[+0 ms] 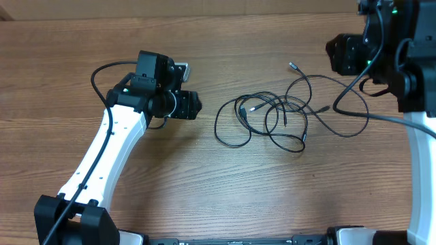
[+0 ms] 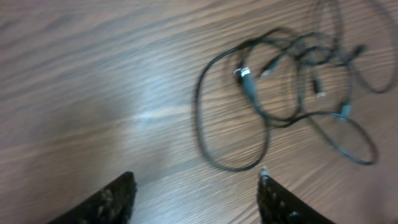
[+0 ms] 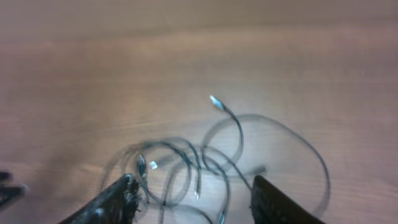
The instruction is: Untangle cables
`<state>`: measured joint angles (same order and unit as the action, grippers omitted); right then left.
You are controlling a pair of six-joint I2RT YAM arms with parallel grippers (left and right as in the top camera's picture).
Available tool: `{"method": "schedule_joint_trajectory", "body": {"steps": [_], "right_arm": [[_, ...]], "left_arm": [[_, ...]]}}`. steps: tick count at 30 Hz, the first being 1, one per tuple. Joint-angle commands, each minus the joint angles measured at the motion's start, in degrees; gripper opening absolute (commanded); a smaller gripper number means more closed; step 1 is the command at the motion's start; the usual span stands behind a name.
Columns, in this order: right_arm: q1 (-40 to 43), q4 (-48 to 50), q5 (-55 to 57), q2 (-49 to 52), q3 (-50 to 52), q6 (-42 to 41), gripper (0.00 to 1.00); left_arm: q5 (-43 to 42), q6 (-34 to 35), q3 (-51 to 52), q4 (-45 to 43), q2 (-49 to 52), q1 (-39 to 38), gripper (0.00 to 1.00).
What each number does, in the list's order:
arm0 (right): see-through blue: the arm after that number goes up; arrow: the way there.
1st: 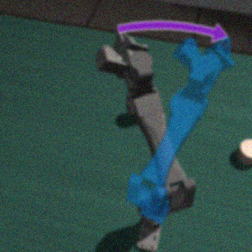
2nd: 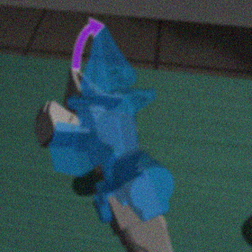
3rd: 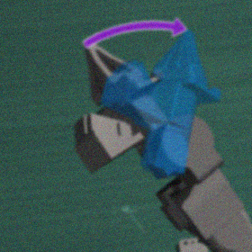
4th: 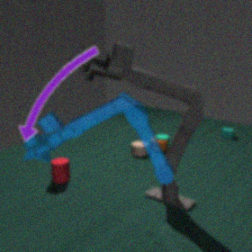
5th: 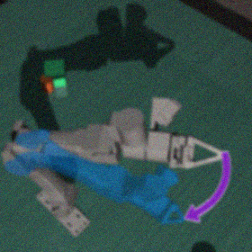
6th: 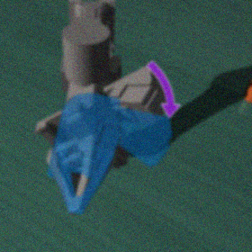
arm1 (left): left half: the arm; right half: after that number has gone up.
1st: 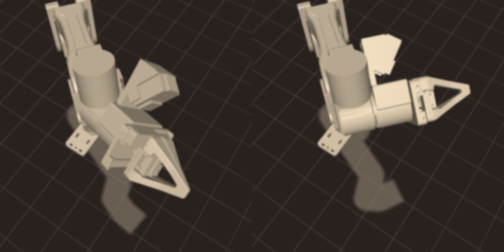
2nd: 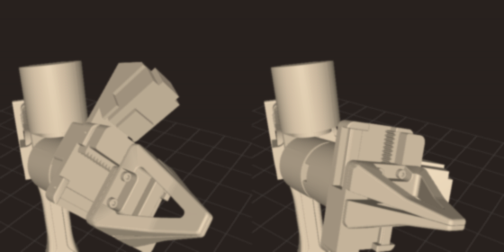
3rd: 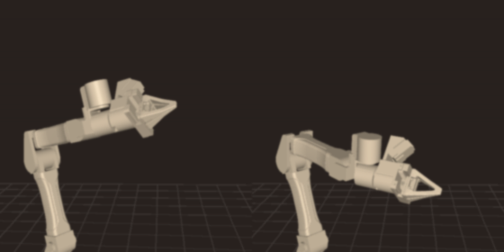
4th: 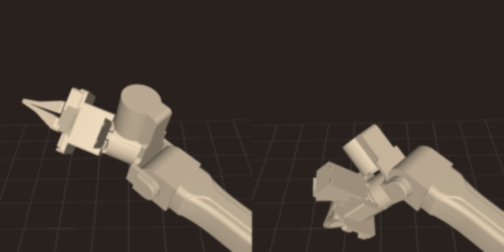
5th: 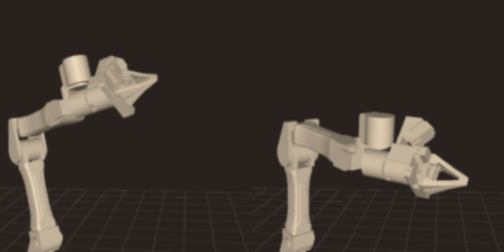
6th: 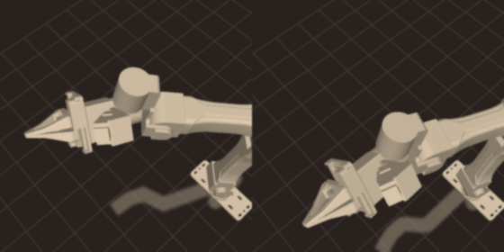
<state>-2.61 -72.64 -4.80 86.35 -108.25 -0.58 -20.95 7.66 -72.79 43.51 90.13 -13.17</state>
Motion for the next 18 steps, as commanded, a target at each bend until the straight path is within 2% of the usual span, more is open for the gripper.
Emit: {"method": "schedule_joint_trajectory", "body": {"steps": [1,6,10,13,18], "right_arm": [[0.1,-2.2,7.3,1.2,1.0,-6.2,0.61],[1.7,-3.4,12.5,1.5,1.0,-13.3,0.87],[6.6,-4.6,6.0,1.5,0.9,-13.3,0.93],[11.6,-6.6,1.3,1.5,0.9,-12.9,0.96],[16.0,-9.1,1.2,1.5,0.9,-12.9,0.99]], "left_arm": [[-5.9,0.2,-0.7,-3.3,0.6,-1.6,0.67],[-4.7,0.3,-0.7,-10.3,1.7,-5.9,0.73],[1.0,2.9,-0.9,-13.6,3.9,-9.8,0.69],[6.4,3.1,-1.8,-15.2,6.9,-13.2,0.72],[17.3,3.1,-4.2,-16.0,13.3,-18.1,0.76]]}}
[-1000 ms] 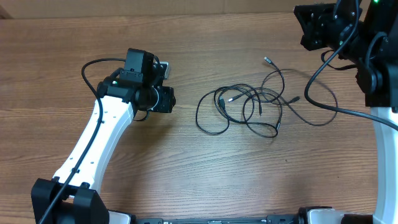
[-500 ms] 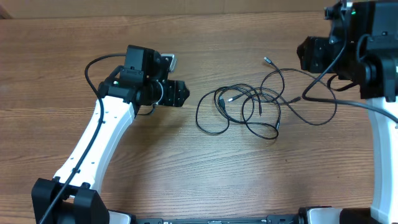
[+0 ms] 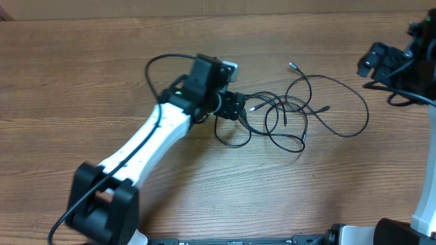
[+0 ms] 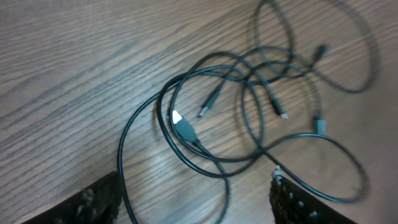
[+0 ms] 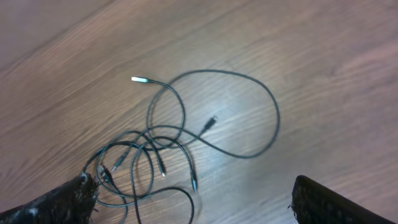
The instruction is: Untangle cables
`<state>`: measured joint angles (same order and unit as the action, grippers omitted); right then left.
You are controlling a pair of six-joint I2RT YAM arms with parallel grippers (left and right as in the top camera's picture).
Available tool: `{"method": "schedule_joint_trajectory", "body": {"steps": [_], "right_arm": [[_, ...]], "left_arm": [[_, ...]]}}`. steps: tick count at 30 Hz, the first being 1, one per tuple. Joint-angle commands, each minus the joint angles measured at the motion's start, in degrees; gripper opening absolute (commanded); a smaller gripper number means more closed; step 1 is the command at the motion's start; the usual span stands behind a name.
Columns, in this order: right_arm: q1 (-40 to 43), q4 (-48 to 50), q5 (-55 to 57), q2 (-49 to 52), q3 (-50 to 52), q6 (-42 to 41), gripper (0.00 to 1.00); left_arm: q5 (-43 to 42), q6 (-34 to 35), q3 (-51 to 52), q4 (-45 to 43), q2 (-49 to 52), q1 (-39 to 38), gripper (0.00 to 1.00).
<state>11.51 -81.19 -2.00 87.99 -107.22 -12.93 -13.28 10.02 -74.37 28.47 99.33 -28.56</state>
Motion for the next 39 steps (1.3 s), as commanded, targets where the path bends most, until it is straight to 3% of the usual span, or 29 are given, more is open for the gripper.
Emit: {"method": "schedule_joint_trajectory", "body": {"steps": [1,6,18,22,26,33,36,39], "right_arm": [[2.1,-0.7,-1.7,-0.1,-0.1,-0.5,0.99],[2.1,-0.8,-2.2,-0.1,-0.1,-0.5,1.0],[2.1,-1.9,-2.9,-0.1,-0.1,-0.6,1.0],[2.1,-1.9,-3.3,-0.1,-0.1,-0.6,1.0],[2.1,-1.9,-3.3,-0.1,-0.1,-0.6,1.0],[2.1,-1.9,-3.3,-0.1,-0.1,-0.6,1.0],[2.1,-1.9,-3.3,-0.1,-0.1,-0.6,1.0],[2.1,-1.9,-3.3,-0.1,-0.1,-0.6,1.0]], "left_arm": [[10.8,0.8,-2.7,-1.6,5.2,-3.3,0.75],[11.0,1.7,-2.7,-5.5,11.8,-5.5,0.69],[13.7,1.8,-2.7,-9.5,21.6,-7.6,0.64],[13.7,1.8,-2.7,-9.2,22.1,-8.5,0.43],[14.0,1.8,-2.7,-8.4,22.0,-8.6,0.04],[24.4,1.8,-2.8,-1.0,18.9,-5.8,0.04],[30.5,1.8,-2.8,2.8,13.9,-2.5,0.04],[31.1,1.9,-2.8,5.0,8.5,1.4,0.04]]}}
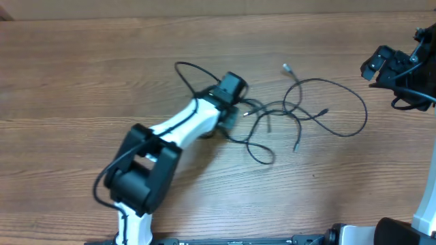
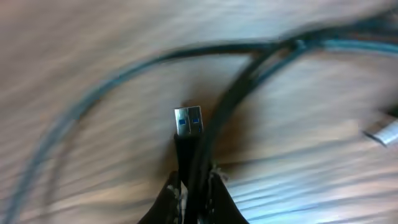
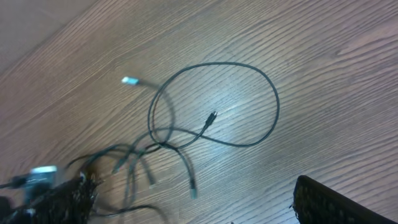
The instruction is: Untangle cables
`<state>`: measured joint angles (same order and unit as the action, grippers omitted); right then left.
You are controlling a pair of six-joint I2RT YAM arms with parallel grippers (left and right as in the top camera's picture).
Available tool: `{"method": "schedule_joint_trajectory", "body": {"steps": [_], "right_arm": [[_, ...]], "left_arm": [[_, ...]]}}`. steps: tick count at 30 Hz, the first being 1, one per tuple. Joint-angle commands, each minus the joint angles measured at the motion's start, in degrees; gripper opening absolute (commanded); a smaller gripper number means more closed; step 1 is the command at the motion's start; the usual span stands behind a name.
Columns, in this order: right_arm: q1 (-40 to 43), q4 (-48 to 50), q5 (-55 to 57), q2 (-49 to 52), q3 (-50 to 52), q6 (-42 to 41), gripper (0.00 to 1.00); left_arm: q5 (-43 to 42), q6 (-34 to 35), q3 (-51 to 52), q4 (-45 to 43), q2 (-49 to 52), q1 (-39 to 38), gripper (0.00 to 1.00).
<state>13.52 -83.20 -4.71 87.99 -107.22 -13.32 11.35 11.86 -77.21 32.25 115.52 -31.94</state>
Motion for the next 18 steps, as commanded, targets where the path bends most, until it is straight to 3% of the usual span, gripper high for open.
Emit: {"method": "schedule_joint_trajectory", "body": {"steps": [1,5,8,11,18], "right_arm": [[0.0,0.1,-0.6,-0.1,-0.1,-0.2,1.0],[0.0,0.1,-1.0,-0.1,-0.1,-0.1,1.0],[-0.5,-0.1,-6.0,0.3,0.0,2.3,1.0],[-2.4,-0.6,-10.6,1.5,0.1,5.5,1.0],[-11.4,-0.4,-11.3,6.7,0.4,11.5,1.0]], "left_arm": [[6.5,0.3,0.0,2.0,-9.7,6.3,0.04],[3.7,2.0,0.0,4.0,-17.9,11.9,0.04],[-8.5,1.9,0.0,3.4,-23.9,15.1,0.04],[-13.9,1.9,0.1,3.3,-26.4,15.5,0.04],[-15.3,1.9,0.1,4.1,-26.8,14.4,0.04]]}}
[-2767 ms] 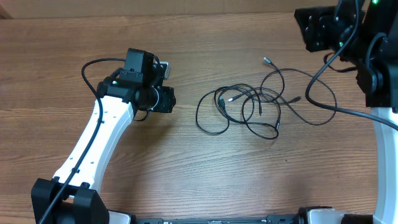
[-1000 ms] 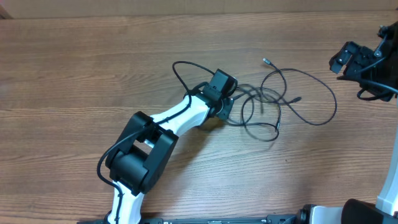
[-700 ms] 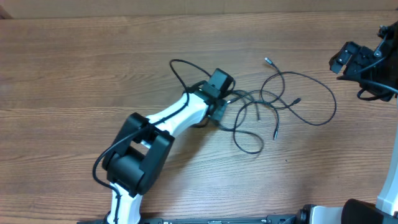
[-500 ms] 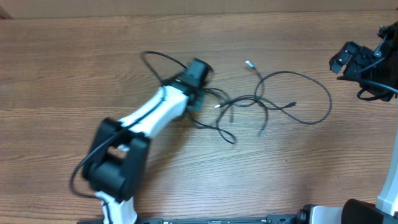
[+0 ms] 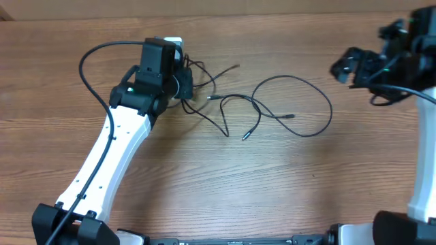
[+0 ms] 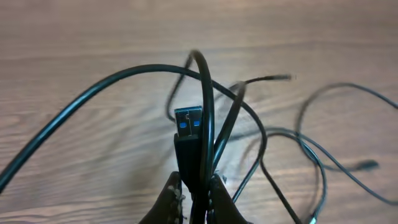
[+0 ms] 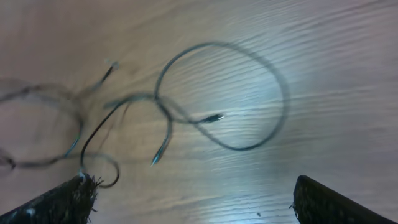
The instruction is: Untangle cables
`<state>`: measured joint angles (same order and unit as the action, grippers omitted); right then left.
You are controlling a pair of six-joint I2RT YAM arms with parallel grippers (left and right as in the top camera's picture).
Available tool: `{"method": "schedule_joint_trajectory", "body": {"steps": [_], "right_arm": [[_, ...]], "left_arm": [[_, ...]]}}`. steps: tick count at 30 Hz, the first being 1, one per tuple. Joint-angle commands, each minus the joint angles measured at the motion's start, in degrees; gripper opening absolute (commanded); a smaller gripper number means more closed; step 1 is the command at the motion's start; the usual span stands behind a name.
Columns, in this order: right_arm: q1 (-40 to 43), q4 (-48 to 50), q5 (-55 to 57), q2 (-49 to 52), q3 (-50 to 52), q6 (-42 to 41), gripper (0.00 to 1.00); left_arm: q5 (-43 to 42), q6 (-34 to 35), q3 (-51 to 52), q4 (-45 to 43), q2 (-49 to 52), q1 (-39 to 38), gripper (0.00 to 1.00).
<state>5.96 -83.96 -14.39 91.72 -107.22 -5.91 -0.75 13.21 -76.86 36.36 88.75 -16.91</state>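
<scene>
Thin black cables (image 5: 272,109) lie strung out across the middle of the wooden table (image 5: 218,190), with a big loop (image 5: 300,105) on the right and loose plug ends in the middle. My left gripper (image 5: 182,85) is shut on a black USB plug with a blue insert (image 6: 188,121), a little above the table, and cable strands arch over the plug. In the left wrist view the left gripper (image 6: 194,185) pinches the plug's body. My right gripper (image 5: 346,66) hovers high at the back right, open, with nothing between its fingers. The right wrist view looks down on the loop (image 7: 249,93).
The table's back edge (image 5: 272,15) runs along the top of the overhead view. The left arm's own black cable (image 5: 88,58) arcs beside its wrist. Bare wood lies in front of the cables.
My left gripper, still shut on the USB plug, now sits further left and back, and the cables have shifted left with it and stretched out. The right gripper has shifted left.
My left gripper stood open left of a tight tangle at mid-table. Then it was open over the tangle's left edge. Later it was shut on the USB plug. Now the plug is held at the back left and the tangle is drawn out into looser strands.
</scene>
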Motion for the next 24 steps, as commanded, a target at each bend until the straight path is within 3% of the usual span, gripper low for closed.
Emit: {"method": "schedule_joint_trajectory", "body": {"steps": [1,11,18,24], "right_arm": [[-5.0,0.7,-1.6,4.1,0.4,4.0,1.0],[-14.4,2.9,-0.7,17.2,0.4,3.8,1.0],[-20.2,7.9,6.6,24.5,0.4,2.2,1.0],[-24.0,14.3,13.5,29.0,0.5,-4.8,1.0]], "left_arm": [[-2.9,0.5,-0.3,0.0,0.0,-0.6,0.04],[17.4,0.1,-0.3,6.8,-0.1,0.3,0.04],[19.4,3.5,-0.3,9.9,-0.1,3.7,0.04],[19.8,13.3,-0.3,12.8,-0.1,6.1,0.04]]}}
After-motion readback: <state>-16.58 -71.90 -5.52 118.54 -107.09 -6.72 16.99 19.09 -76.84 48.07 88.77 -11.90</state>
